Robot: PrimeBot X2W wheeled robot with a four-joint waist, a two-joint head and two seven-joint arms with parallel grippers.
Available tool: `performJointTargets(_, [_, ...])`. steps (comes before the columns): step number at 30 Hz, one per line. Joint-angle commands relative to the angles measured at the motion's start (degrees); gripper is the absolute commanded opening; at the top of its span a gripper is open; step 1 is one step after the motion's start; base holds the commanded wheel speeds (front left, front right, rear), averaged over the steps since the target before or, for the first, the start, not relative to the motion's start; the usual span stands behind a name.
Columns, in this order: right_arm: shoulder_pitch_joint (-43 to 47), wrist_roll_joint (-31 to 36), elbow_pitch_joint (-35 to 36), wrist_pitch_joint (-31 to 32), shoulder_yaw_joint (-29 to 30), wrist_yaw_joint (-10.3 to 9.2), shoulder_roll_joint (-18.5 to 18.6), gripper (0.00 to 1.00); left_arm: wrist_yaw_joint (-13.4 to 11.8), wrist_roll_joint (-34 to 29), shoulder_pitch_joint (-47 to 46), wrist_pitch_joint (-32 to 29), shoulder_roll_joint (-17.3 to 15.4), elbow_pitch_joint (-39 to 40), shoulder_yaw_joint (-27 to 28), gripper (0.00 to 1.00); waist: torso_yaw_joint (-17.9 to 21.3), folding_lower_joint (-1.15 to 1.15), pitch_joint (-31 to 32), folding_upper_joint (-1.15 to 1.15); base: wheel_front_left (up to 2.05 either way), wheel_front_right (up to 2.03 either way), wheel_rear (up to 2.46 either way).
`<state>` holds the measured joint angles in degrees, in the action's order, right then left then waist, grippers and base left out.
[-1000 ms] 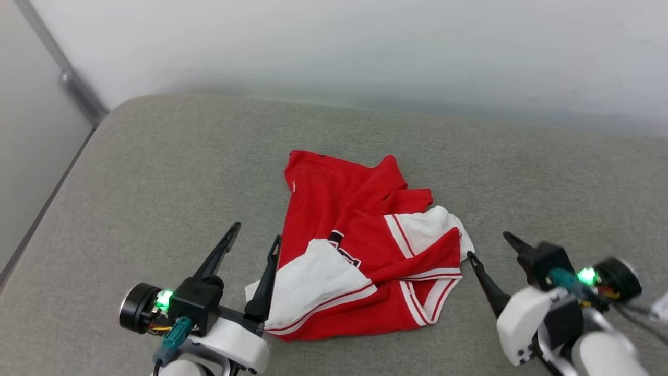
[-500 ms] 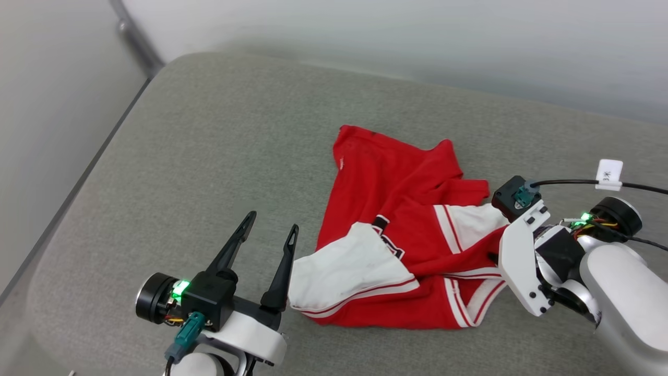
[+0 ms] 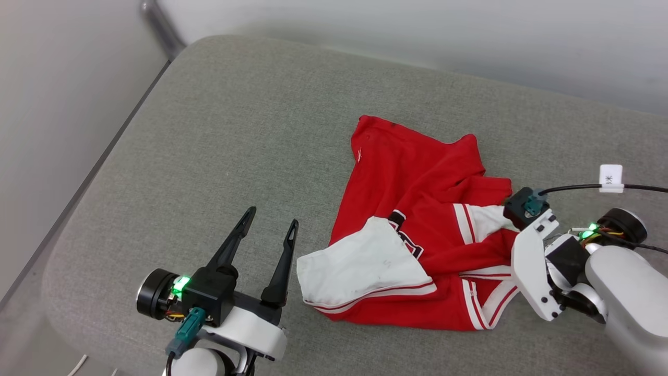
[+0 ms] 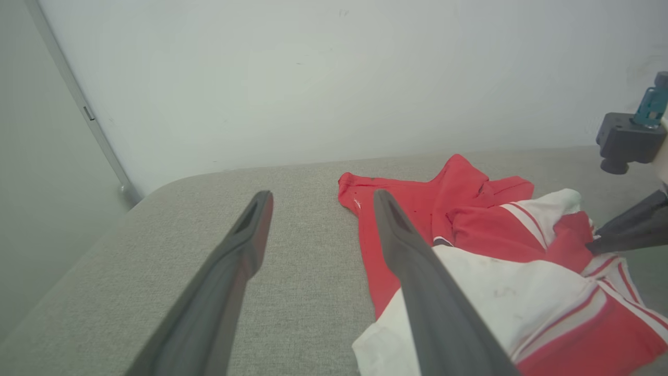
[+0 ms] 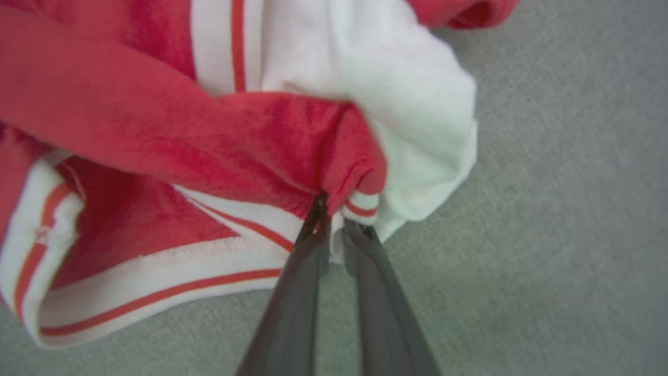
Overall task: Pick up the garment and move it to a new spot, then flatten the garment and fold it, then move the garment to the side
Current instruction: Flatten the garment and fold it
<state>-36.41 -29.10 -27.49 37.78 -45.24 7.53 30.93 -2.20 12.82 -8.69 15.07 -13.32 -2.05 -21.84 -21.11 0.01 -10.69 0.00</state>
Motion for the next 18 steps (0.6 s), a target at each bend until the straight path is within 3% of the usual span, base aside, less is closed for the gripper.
performJointTargets(1, [0.35, -0.36, -1.49, -0.35, -0.13, -0.09, 1.25, 0.0, 0.3, -0.26, 0.31, 0.14, 0.37, -0.2, 0.33, 1.0, 0.47, -0.01, 0.26, 0.0, 0.0, 0.0, 0.0])
performJointTargets(11, [6.43, -4.17, -1.3, -5.66, 1.86, -0.09, 6.14, 0.0, 1.52, -1.52, 2.11, 0.15, 0.69, -0.97, 2.83, 1.0, 5.04, -0.01, 3.34, 0.0, 0.0, 0.0, 0.0])
performJointTargets(18, [15.86, -3.0, 2.08, -7.76, 10.79, -0.09, 8.21, 0.0, 2.16, -2.06, 3.59, 0.14, 0.89, -1.22, 3.88, 1.0, 8.98, -0.01, 4.56, 0.0, 0.0, 0.0, 0.0])
